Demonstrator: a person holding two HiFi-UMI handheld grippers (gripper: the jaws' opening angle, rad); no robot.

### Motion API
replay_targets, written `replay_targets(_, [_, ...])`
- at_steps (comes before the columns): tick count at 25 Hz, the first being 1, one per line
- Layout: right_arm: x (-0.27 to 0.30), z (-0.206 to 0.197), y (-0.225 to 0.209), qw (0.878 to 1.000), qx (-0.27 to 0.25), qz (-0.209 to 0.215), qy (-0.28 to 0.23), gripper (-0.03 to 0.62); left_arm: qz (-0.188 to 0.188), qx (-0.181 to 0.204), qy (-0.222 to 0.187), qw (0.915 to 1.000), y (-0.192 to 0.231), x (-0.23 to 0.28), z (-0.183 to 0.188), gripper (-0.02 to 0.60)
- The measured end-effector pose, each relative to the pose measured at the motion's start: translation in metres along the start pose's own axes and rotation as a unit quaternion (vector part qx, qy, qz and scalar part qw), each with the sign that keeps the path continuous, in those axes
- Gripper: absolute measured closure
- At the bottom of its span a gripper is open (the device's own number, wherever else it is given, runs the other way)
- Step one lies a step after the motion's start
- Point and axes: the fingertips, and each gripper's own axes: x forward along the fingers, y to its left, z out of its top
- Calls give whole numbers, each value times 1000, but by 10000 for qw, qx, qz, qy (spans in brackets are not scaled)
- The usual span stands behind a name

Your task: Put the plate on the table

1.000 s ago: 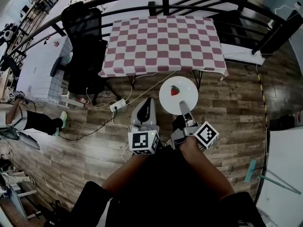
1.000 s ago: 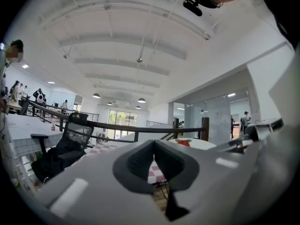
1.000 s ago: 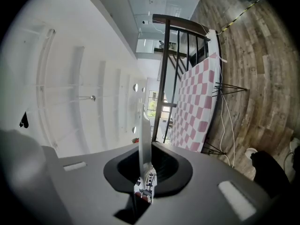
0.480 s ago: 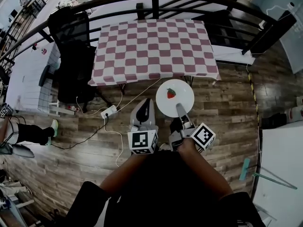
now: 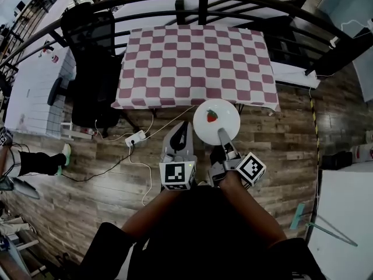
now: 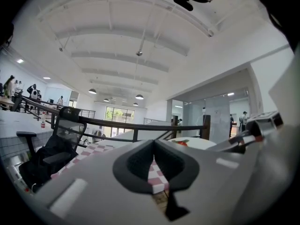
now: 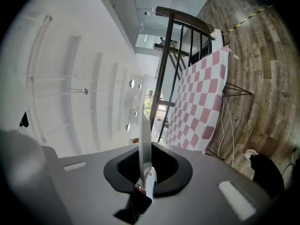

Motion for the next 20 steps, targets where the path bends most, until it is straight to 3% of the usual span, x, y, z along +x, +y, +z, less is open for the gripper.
replay_targets(7, [55, 22, 4, 9999, 16, -120, -117, 574, 2, -2, 196, 9998, 32, 42, -6, 571])
replay_targets(16, [140, 42, 34, 9996, 106, 52, -256, 574, -145, -72, -13, 9999, 79, 115, 30, 572])
replay_targets(20, [173, 39, 36, 9994, 239, -91, -212, 574, -227, -131, -31, 9997, 96, 144, 38, 572])
